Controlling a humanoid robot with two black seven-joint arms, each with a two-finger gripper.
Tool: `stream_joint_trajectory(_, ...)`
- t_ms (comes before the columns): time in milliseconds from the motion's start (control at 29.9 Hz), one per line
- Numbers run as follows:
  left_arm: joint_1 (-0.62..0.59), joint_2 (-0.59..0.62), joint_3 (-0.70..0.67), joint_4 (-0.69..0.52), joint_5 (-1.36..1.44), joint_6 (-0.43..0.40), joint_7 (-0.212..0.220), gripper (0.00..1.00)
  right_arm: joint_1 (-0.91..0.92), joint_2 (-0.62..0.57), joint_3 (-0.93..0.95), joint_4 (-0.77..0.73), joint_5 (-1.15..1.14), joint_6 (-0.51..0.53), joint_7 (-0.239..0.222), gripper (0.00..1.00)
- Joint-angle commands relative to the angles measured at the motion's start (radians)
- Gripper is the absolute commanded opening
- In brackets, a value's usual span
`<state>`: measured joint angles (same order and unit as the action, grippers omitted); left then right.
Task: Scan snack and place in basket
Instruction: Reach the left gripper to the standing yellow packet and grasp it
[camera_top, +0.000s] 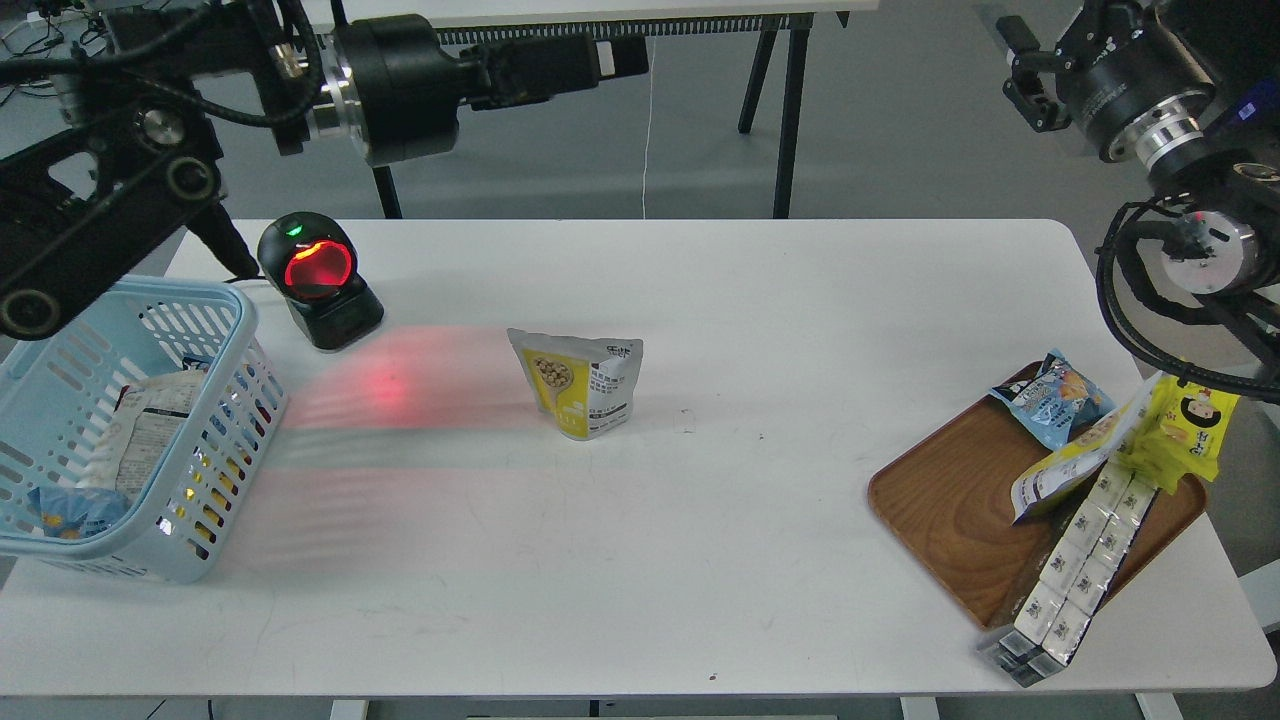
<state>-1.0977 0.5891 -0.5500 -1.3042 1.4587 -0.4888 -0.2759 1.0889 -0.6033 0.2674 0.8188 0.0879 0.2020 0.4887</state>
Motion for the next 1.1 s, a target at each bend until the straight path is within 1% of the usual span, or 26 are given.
stream_joint_trajectory(0, 0.045, -0.038, 0.054, -0.029, 0.173, 0.000, -0.002, 0.98, -0.033, 0.000, 0.035, -0.001, 0.098, 0.039, 0.000, 0.98)
stream_joint_trajectory(167, 0.059, -0.093, 0.151, -0.032, 0.350, 0.000, -0.003, 0.98, -0.141, 0.007, 0.137, 0.002, 0.141, 0.186, 0.000, 0.98)
stream_joint_trajectory(267, 0.058, -0.104, 0.196, -0.024, 0.420, 0.000, -0.003, 0.98, -0.214, 0.040, 0.180, -0.001, 0.141, 0.241, 0.000, 0.98)
stream_joint_trajectory(334, 0.058, -0.106, 0.215, -0.017, 0.515, 0.001, -0.003, 0.98, -0.257, 0.057, 0.214, -0.001, 0.141, 0.266, 0.000, 0.99)
stream_joint_trajectory(434, 0.058, -0.129, 0.234, 0.022, 0.639, 0.024, -0.012, 0.97, -0.299, 0.074, 0.251, 0.006, 0.141, 0.270, 0.000, 0.99)
stream_joint_trajectory(601, 0.059, -0.138, 0.237, 0.123, 0.722, 0.050, -0.055, 0.97, -0.302, 0.092, 0.265, 0.011, 0.141, 0.270, 0.000, 0.99)
stream_joint_trajectory(735, 0.075, -0.127, 0.292, 0.137, 0.723, 0.105, -0.097, 0.96, -0.294, 0.092, 0.265, 0.010, 0.141, 0.270, 0.000, 0.99)
stream_joint_trajectory(802, 0.078, -0.126, 0.303, 0.140, 0.723, 0.122, -0.100, 0.96, -0.293, 0.091, 0.265, 0.010, 0.141, 0.270, 0.000, 0.99)
stream_joint_trajectory(902, 0.084, -0.129, 0.305, 0.138, 0.723, 0.125, -0.101, 0.94, -0.293, 0.091, 0.265, 0.010, 0.141, 0.270, 0.000, 0.99)
stream_joint_trajectory(935, 0.088, -0.129, 0.308, 0.138, 0.723, 0.127, -0.101, 0.92, -0.293, 0.089, 0.263, 0.010, 0.141, 0.270, 0.000, 0.99)
stream_joint_trajectory(969, 0.088, -0.129, 0.308, 0.138, 0.723, 0.127, -0.101, 0.86, -0.293, 0.089, 0.263, 0.010, 0.141, 0.270, 0.000, 0.99)
stream_joint_trajectory(1035, 0.087, -0.127, 0.309, 0.140, 0.723, 0.127, -0.101, 0.70, -0.293, 0.089, 0.263, 0.010, 0.141, 0.270, 0.000, 0.99)
stream_joint_trajectory(1069, 0.087, -0.126, 0.309, 0.140, 0.723, 0.127, -0.101, 0.65, -0.291, 0.089, 0.263, 0.010, 0.141, 0.270, 0.000, 0.99)
